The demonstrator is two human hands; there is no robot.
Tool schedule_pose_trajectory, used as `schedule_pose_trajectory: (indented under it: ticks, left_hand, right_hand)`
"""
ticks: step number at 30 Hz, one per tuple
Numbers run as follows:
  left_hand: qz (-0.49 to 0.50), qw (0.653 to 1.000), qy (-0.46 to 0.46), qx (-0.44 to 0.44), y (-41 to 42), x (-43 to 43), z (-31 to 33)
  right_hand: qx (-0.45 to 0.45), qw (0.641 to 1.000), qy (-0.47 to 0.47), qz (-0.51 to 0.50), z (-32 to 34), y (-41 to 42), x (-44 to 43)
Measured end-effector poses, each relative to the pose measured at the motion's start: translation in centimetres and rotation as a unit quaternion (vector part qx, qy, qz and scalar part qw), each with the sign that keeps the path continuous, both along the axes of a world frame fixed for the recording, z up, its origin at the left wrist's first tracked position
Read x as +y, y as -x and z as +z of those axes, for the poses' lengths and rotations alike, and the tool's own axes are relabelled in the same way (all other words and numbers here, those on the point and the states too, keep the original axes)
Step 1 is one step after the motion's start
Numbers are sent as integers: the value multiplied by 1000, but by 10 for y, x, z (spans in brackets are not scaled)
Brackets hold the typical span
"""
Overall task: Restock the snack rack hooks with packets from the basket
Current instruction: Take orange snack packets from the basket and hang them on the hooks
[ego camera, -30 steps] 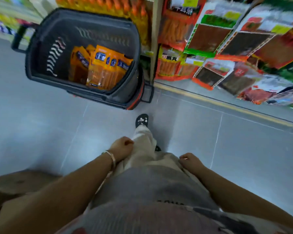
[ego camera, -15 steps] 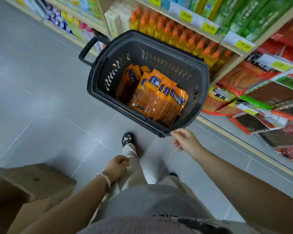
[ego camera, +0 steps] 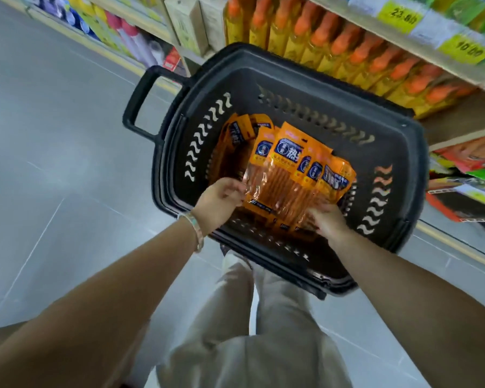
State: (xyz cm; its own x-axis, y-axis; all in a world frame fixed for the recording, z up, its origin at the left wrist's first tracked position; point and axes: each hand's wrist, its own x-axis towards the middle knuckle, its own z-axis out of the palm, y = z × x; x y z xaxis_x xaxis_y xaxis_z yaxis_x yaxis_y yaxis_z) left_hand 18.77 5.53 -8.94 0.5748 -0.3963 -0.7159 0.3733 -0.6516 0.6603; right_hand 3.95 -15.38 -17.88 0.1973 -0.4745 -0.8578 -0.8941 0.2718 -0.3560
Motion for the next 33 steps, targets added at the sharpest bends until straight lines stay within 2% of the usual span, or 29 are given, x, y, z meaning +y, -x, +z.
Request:
schedule_pose_trajectory:
  ticks: [6, 10, 13, 17, 22, 26, 30, 33]
  left_hand:
    - [73, 996, -15, 39, 2, -28, -41]
    - [78, 995, -12, 53, 3, -32, -56]
    - [59, 994, -52, 73, 0, -41, -61]
    - [-1, 991, -60, 116, 0, -63, -55]
    - [-17, 977, -22, 213, 5, -91, -47]
    - [35, 983, -35, 176, 3, -93, -54]
    - [170, 966, -27, 194, -9, -76, -61]
    - [187, 968, -69, 151, -20, -60, -70]
  right_hand:
    - [33, 999, -13, 5, -50, -10, -2]
    - [24, 995, 87, 44, -57, -2, 2]
    - [18, 986, 128, 102, -43, 5, 1]
    - [-49, 981, 93, 164, -8, -5, 9]
    - [-168, 963, 35, 208, 31, -21, 37]
    - [-190, 970, -38, 144, 33, -22, 34]
    - [-112, 993, 23, 11, 5, -14, 2]
    - [-36, 997, 57, -38, -30, -9, -20]
